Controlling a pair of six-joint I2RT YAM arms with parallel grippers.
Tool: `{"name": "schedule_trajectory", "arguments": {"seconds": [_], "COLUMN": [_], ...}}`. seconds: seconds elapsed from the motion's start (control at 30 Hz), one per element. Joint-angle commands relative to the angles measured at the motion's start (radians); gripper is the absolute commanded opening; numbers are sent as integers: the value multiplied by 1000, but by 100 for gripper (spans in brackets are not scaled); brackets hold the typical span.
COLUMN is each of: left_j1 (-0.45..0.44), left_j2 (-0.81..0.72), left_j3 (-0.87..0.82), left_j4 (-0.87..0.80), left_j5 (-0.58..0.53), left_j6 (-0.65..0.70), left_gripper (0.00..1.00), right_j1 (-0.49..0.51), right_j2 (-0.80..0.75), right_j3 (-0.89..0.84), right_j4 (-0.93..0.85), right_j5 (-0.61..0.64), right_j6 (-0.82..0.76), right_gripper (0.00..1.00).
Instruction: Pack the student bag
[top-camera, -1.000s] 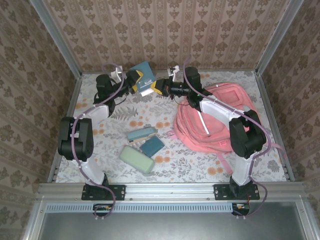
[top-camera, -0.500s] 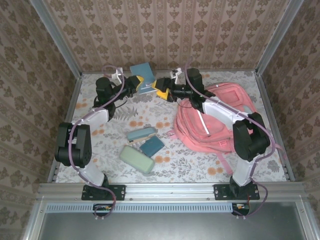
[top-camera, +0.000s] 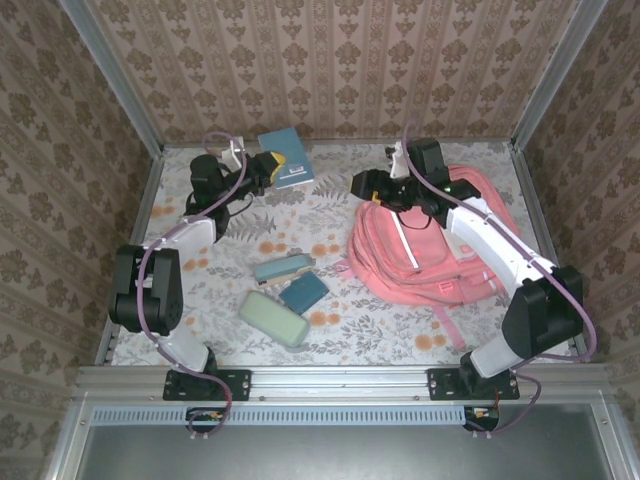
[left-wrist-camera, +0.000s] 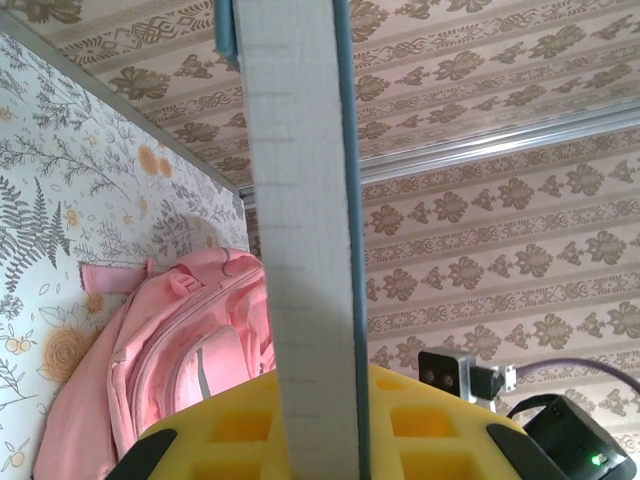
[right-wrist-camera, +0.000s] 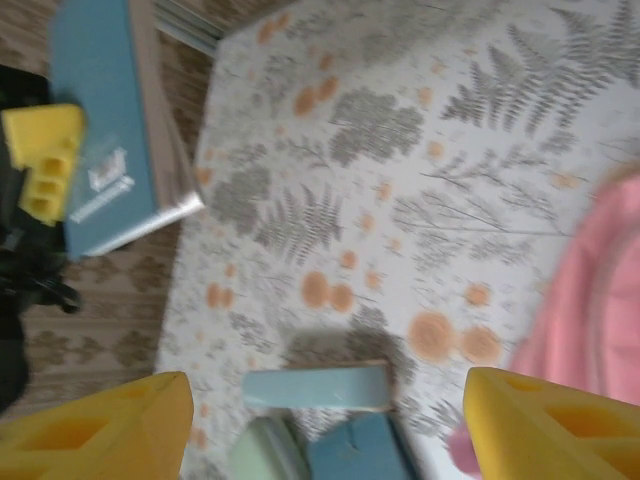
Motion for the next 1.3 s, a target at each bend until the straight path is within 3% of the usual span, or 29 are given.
{"name": "schedule_trajectory", "arguments": {"seconds": [0.0,0.37,0.57,0.97,1.27], "left_j1": [5,-33,-54,-78,-84], "left_j2": [-40,-23,-32,-73,-71], "left_j3": [-18,-99,-137,-158,-170], "left_j4": [39,306,383,361,304], "left_j5": [-2,-20,-45,-48,-32], "left_j6": [-64,-323,-387,-368,-312], "left_gripper": [10,8,8,8,9], "right_j1": [26,86,87,81,52], "right_j2": [-57,87,175,249,199], "right_j3": [-6,87,141,162,112], "right_j4": [-122,12,98,219,396], "right_j5": [109,30,-36,-111,-178], "right_j6": [-114,2,103,212,319], "right_gripper": [72,72,72,71,72]}}
